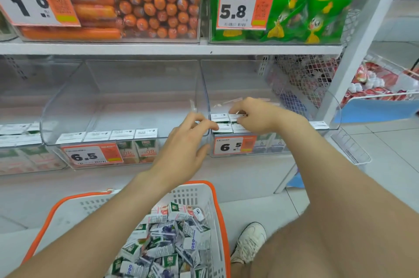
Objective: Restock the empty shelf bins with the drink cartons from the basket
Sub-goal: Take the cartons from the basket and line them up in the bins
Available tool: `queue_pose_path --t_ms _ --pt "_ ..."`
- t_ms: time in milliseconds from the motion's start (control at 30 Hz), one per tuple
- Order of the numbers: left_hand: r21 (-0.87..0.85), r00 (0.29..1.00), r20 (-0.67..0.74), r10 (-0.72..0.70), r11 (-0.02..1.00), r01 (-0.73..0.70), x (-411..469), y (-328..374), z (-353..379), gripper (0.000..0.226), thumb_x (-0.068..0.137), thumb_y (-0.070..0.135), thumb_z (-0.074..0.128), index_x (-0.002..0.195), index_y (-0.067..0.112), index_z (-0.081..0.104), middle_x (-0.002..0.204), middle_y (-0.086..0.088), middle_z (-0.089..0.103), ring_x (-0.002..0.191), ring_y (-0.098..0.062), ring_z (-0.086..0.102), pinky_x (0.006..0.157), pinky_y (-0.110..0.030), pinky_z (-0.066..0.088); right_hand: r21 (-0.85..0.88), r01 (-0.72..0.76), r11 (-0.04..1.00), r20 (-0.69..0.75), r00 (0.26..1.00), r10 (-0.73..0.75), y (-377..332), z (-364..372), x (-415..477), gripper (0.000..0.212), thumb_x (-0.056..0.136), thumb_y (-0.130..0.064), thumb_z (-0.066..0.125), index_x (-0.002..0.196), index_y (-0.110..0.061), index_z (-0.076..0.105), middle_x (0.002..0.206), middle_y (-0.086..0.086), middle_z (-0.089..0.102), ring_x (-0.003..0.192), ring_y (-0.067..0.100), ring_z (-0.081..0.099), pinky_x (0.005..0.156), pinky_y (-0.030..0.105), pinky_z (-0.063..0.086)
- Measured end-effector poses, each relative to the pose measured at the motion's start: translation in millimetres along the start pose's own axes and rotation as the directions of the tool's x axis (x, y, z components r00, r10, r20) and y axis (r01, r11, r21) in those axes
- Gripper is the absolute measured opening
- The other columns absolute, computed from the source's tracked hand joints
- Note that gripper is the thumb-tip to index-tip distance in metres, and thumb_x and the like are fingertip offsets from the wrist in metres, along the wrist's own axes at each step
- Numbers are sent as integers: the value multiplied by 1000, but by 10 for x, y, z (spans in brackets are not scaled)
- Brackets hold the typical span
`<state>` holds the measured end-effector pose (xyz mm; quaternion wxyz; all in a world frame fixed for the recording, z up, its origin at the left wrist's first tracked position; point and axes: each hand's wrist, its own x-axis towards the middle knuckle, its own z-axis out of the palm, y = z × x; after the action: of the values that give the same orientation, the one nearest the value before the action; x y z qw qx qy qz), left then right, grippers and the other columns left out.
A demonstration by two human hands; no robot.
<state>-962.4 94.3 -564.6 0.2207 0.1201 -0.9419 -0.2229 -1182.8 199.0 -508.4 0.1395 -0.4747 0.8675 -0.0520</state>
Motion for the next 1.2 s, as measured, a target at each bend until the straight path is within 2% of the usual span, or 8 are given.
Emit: queue_pose_path --t_ms 133,267,433,567,700,833,1000,1200 --pt "-70 999 27 34 997 -33 -71 -52 -123 49 97 5 64 138 31 58 136 12 53 125 -14 55 109 -33 44 -52 -2 999 -116 993 -4 -139 -51 -157 49 97 -18 55 146 -15 58 147 11 58 137 31 52 110 39 45" --pt "94 970 -164 177 982 -164 -350 -124 -259 25 93 -1 63 108 16 72 104 5 68 102 -21 58 92 -35 46 231 225 947 -387 914 -123 -594 -54 -617 16 94 -20 64 97 -21 79 83 -7 75 73 7 66 67 20 55" --pt "26 970 239 -31 999 25 -999 -379 -296 27 95 13 54 109 25 74 102 11 72 95 -10 63 88 -37 54 87 398 913 192 893 -408 -1134 497 -1072 18 98 -29 62 106 -25 77 85 -5 74 77 10 64 72 24 50" --pt "127 754 601 -265 963 237 -1519 -789 -10 33 100 16 50 118 29 74 107 6 75 91 -11 67 88 -38 56 -81 458 885 426 819 -384 -1483 1249 -1013 28 101 -25 52 114 -14 73 99 6 69 101 29 62 93 39 46" --pt "259 543 740 -397 913 314 -1922 -1129 306 33 103 15 51 130 25 68 130 -2 67 103 -19 65 92 -37 55 -113 461 880 575 753 -320 -1600 1852 -912 25 99 -8 49 76 -3 57 76 16 59 64 32 46 66 46 46" --pt "351 399 776 -489 859 372 -2295 -1404 590 43 99 9 61 139 24 61 142 -1 60 107 -18 61 89 -34 55 -228 484 845 648 723 -239 -1552 2289 -842 29 98 1 48 74 -14 46 79 7 48 72 29 54 64 43 49" --pt "347 508 670 -541 834 429 -2407 -1603 860 45 99 8 59 142 20 57 143 -7 51 124 -29 58 99 -39 52 -314 448 837 666 733 -142 -1361 2635 -704 22 96 7 51 113 -4 59 91 2 50 67 17 49 52 29 39" --pt "335 701 467 -539 841 424 -2248 -1855 1172 41 97 9 63 135 16 51 133 -9 44 120 -31 53 98 -49 52 -338 350 874 581 808 -99 -1162 2947 -498 37 93 6 56 128 -7 54 121 13 56 93 29 63 71 39 52"
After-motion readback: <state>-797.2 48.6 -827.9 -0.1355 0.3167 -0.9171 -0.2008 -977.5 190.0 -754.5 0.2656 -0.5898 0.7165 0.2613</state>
